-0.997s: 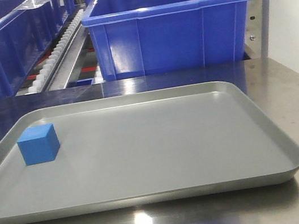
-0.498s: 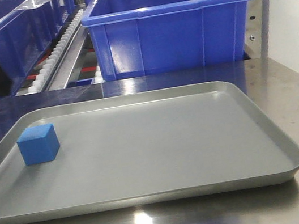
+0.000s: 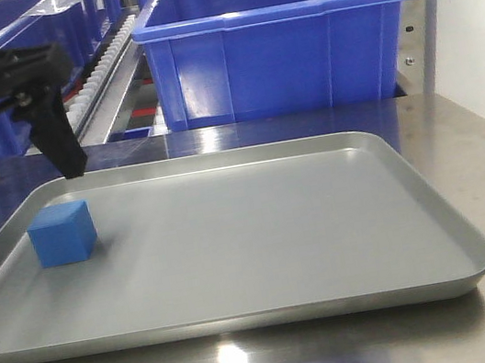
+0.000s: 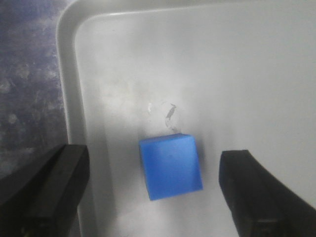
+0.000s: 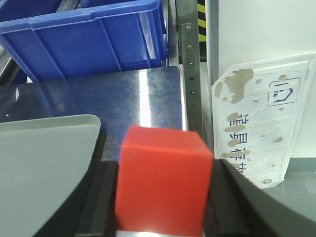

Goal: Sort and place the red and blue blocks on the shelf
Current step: 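Move the left gripper down over the blue cube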

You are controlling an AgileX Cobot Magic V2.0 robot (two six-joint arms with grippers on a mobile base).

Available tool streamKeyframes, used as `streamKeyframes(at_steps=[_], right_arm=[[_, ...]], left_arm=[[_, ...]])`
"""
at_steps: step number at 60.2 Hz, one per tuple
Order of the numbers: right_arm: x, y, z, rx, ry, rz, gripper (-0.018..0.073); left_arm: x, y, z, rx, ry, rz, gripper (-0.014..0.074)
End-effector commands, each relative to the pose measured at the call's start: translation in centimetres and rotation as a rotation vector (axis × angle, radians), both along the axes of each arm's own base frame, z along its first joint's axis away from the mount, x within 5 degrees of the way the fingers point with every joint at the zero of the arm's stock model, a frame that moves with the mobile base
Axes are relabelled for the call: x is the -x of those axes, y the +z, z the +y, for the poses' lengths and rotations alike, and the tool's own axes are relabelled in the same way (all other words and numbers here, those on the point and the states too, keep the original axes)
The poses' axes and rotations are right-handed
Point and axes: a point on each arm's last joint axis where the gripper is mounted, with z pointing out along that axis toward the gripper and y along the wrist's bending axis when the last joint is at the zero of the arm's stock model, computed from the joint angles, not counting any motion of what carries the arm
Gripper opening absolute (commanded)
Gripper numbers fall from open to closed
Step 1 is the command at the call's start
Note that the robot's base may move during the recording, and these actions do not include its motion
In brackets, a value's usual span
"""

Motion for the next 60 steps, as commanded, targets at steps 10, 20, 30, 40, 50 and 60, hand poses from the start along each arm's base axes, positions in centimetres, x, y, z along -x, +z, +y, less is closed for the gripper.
streamKeyframes(at_steps=[10,20,30,40,50,60], right_arm=[[-0.2,1.7,-0.1,-0.005,-0.012,-0.114,0.0062],[-0.2,1.7,-0.1,-0.005,-0.012,-0.114,0.0062],[-0.2,1.7,-0.1,-0.005,-0.012,-0.114,0.0062],[-0.2,1.7,-0.1,-0.005,-0.012,-0.114,0.0062],[-0.2,1.7,-0.1,-0.005,-0.012,-0.114,0.0062],[-0.2,1.7,-0.1,-0.005,-0.012,-0.114,0.0062]], left_arm=[[-1.0,0.6,-1.0,0.041,0.000,-0.066,0.0579],[-1.2,0.0,-1.8,0.046,-0.014,-0.071,0.0579],[-1.5,-0.8,-1.9,0.038,-0.012,-0.049,0.0579],[-1.7,-1.4,-2.0,0.027,-0.012,-0.027,0.0579],[-1.6,-1.5,-2.0,0.025,-0.012,-0.022,0.0578],[-1.6,-1.5,-2.0,0.025,-0.012,-0.022,0.0579]])
